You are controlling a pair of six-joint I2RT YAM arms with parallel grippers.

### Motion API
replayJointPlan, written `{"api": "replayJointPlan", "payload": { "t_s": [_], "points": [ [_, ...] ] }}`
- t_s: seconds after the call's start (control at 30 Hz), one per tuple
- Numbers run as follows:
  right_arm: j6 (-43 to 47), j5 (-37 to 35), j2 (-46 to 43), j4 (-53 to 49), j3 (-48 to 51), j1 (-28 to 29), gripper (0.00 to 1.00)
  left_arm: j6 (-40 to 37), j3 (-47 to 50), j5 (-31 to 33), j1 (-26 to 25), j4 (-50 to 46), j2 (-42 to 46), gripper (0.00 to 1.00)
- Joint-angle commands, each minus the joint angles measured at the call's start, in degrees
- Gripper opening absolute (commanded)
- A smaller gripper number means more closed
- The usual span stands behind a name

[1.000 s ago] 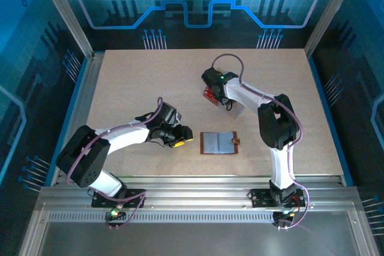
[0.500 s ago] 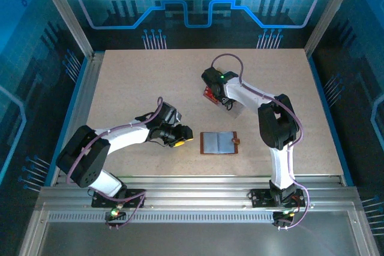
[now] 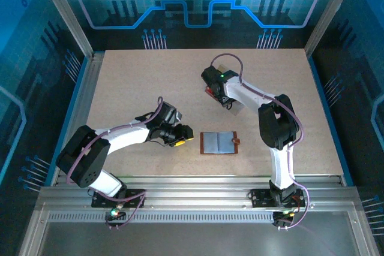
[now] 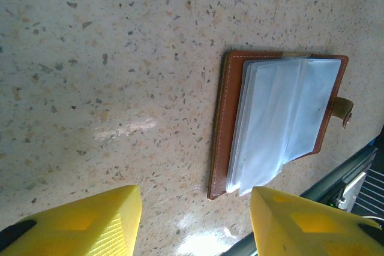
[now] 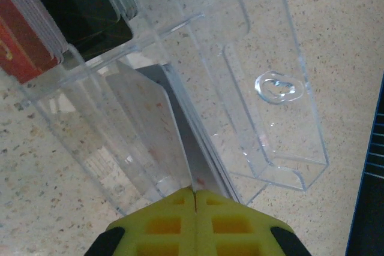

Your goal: Put the credit cards into the card holder

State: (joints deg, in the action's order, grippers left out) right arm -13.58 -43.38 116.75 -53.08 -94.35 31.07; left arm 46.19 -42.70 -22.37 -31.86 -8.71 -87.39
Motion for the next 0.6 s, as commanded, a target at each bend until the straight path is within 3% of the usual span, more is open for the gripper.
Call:
{"api": "replayJointPlan", "payload": {
  "t_s": [0.0, 0.57],
  "points": [
    [0.2, 2.5, -0.1, -1.7, -1.9, 0.3, 0.0, -0.2, 0.4, -1.3, 0.4, 0.2, -0.8, 0.52],
    [0.5, 14.1, -3.7, -3.9, -3.7, -0.2, 0.0, -0.6, 0.9, -0.8, 0.4, -0.2, -0.3, 0.53]
  ]
}}
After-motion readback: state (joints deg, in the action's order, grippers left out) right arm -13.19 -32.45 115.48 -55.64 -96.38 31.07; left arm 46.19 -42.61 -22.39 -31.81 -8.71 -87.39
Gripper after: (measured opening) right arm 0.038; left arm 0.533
